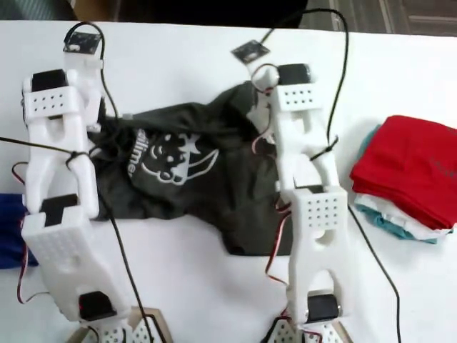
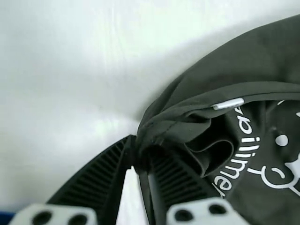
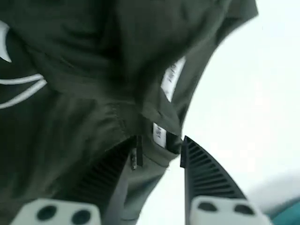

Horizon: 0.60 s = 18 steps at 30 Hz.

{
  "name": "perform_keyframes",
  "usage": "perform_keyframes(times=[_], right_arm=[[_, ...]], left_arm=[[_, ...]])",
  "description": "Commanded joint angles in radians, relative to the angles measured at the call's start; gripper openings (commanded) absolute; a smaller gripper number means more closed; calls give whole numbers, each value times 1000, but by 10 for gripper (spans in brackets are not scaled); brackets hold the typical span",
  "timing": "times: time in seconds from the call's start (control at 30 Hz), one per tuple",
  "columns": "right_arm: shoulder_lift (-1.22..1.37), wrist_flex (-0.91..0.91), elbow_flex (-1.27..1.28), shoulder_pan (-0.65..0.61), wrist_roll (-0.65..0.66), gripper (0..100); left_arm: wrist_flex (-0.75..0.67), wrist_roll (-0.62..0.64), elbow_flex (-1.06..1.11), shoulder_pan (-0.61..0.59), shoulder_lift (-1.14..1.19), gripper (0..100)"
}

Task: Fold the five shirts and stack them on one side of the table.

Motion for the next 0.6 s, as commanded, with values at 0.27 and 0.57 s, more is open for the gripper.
perform_keyframes(times=[0.27,0.57], right_arm=[[27,-31,-14,12,3,142],[38,-28,-68,-56,2,142]], left_arm=[[-8,-3,-44,-12,-11,24],[-8,-3,-44,-12,-11,24]])
